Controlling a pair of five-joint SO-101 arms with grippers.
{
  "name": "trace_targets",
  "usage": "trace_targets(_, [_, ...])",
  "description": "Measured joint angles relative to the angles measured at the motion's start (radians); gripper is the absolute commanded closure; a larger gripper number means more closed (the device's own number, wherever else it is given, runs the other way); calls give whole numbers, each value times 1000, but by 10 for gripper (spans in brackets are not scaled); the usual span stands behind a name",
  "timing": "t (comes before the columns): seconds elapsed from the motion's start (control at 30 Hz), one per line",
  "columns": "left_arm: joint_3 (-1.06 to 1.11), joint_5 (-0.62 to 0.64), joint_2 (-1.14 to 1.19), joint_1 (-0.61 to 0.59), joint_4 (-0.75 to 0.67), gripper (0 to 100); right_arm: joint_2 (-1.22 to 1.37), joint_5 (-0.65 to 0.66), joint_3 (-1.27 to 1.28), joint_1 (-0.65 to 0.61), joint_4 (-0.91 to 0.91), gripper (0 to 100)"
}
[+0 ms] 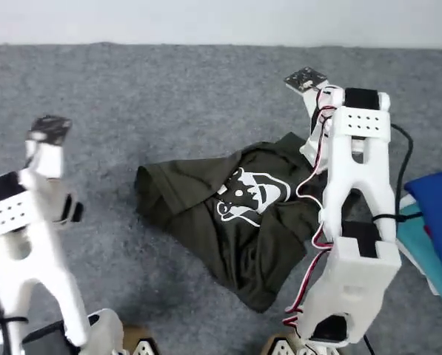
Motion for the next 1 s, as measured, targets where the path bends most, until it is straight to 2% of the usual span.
trace_targets(0.17, [0, 61, 0, 193, -3, 713, -5, -15, 0, 15, 123, 663])
trace_targets(0.33, [0, 129, 12, 350, -71, 713, -5, -18, 0, 57, 135, 663])
trace_targets(0.5, [-3, 129, 124, 420, -141, 713, -25, -18, 34, 75, 135, 663])
trace_targets(0.67, [-12, 71, 278, 454, -155, 713, -57, -18, 147, 74, 135, 663])
trace_targets(1.0, [-269, 60, 486, 640, -86, 714, -87, -18, 204, 74, 118, 663])
